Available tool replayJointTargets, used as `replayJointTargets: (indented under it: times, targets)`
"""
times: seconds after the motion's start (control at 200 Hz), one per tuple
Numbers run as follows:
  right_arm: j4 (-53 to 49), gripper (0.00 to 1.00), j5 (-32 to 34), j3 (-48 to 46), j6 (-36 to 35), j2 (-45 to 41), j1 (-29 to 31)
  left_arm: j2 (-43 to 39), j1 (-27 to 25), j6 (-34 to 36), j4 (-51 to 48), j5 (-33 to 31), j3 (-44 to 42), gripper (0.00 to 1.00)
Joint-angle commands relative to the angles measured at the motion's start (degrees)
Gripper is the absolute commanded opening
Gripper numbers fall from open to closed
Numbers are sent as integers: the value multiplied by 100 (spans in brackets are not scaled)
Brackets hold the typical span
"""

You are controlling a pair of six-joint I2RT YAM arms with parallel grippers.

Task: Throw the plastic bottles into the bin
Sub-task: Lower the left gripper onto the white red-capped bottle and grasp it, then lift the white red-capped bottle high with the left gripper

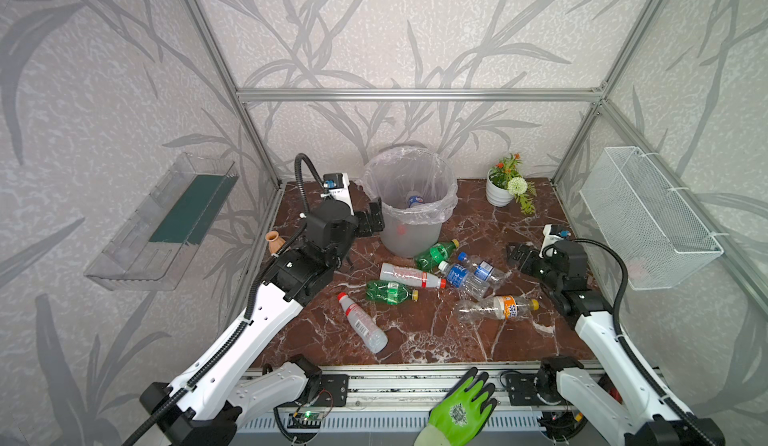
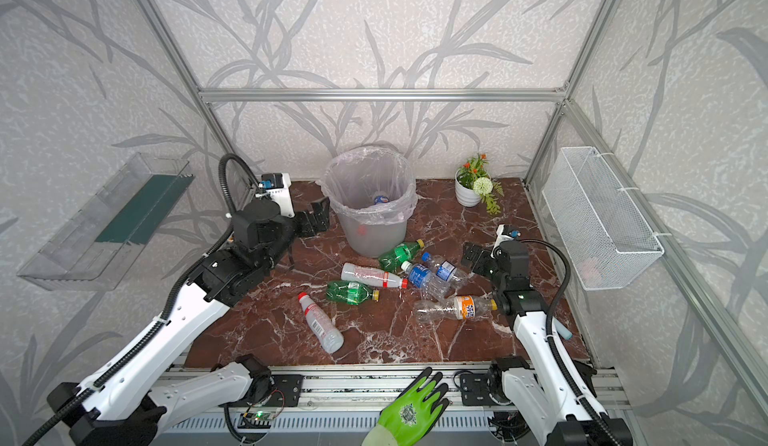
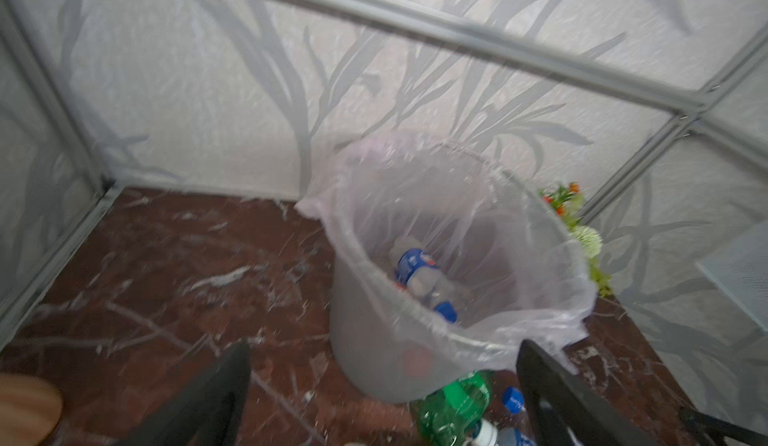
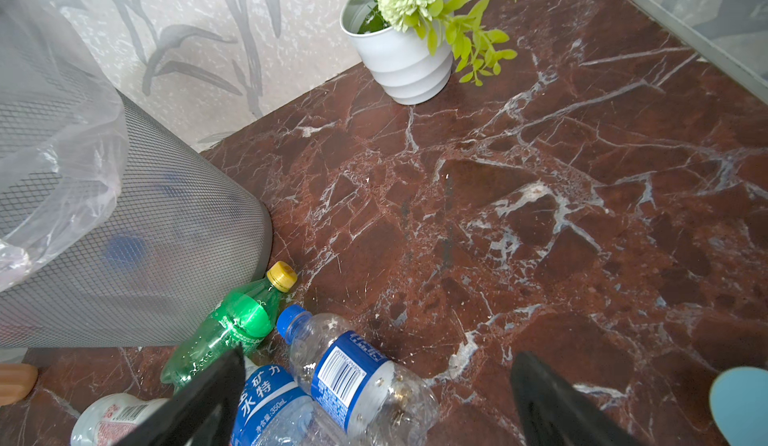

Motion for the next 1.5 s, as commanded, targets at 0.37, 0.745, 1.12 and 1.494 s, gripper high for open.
replayJointTargets:
  times: [0.37, 0.745, 1.12, 1.494]
  targets:
    - [708, 99, -335, -220, 90, 669, -156, -1707, -5, -5051, -2006, 728, -3060, 81]
    - [667, 99, -393, -274, 72, 662, -206, -445, 27, -4924, -672, 1813, -3666, 81]
    - [488, 99, -410, -284, 10, 505, -303, 717, 145, -4691, -549, 2251, -3465, 77]
    - [513, 99, -455, -236, 20, 574, -321, 1163, 247, -4425, -323, 2459, -3480, 56]
